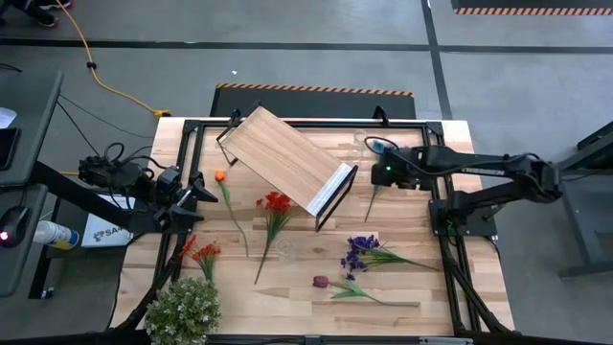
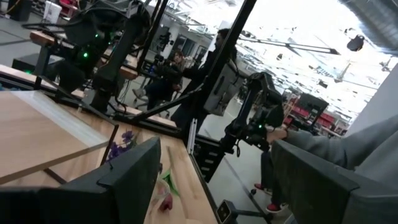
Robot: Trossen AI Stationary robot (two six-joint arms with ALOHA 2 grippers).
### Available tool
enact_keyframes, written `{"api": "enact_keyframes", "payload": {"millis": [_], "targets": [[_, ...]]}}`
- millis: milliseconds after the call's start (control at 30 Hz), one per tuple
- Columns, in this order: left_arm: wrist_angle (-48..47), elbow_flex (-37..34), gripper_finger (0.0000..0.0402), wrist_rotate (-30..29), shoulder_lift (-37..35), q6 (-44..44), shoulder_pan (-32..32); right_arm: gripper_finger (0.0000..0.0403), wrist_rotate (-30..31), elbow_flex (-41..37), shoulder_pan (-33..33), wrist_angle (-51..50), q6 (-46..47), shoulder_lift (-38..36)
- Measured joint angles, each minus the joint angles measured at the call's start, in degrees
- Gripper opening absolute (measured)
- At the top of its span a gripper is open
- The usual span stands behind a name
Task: Pick and place flowers into a vace then onto a shelf
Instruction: Put the blue flowers into the top transparent flower vase
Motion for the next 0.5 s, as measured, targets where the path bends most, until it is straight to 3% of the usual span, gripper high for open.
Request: {"api": "enact_keyframes", "payload": {"millis": [500], "targets": [[0.0,0.0,0.0337,0.0,0.0,0.0,0.0,0.0189,0.2,0.0,-1.6,2.0,1.3,5.2]]}}
